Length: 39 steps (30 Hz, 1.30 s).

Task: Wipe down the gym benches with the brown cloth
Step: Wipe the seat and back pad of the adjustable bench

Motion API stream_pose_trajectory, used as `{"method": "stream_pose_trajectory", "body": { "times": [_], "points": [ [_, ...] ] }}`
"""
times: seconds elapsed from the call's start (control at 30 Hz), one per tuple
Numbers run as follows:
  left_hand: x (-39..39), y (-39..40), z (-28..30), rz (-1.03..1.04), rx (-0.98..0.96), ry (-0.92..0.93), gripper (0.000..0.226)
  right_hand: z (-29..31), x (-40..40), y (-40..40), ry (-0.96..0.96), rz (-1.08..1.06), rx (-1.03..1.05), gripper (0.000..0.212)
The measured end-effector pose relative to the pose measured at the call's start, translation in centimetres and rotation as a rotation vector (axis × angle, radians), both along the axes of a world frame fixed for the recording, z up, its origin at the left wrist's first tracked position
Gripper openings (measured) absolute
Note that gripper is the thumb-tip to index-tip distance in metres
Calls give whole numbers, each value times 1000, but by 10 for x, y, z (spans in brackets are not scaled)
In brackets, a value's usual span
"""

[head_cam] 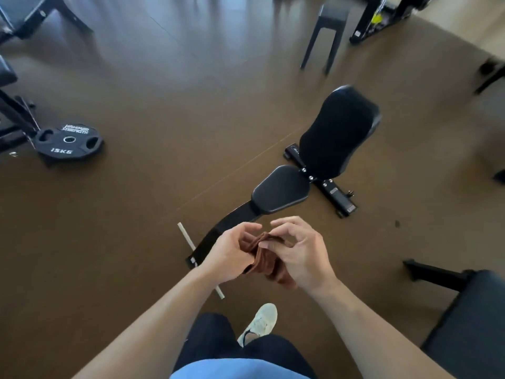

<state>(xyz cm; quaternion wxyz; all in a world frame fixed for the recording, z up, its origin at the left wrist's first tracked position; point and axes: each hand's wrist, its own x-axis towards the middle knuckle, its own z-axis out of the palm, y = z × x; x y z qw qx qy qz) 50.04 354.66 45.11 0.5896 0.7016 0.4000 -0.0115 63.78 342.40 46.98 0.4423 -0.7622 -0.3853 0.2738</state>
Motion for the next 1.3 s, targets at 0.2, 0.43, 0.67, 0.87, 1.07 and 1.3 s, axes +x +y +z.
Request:
{"method": "stream_pose_trajectory", "body": {
  "times": [0.2, 0.43, 0.67, 0.87, 1.07, 1.3],
  "points": [
    [40, 28, -37, -56, 79, 293, 31, -19, 52, 14, 172, -60, -91, 14],
    [91, 99, -55, 202, -263, 198, 41, -55, 98, 65, 221, -207, -208, 12],
    [165, 167, -113, 100, -455, 107, 37, -105, 176, 147, 151, -289, -327, 17],
    [224, 211, -151, 105, -70, 141, 23, -136, 217, 197, 221, -395, -267, 13],
    [255, 243, -196, 82, 106, -37, 19, -190, 238, 217, 155, -464, -219, 14],
    [258, 224, -331, -17, -53, 223, 8, -345, 258, 208, 283, -452, -410, 12]
  ]
}}
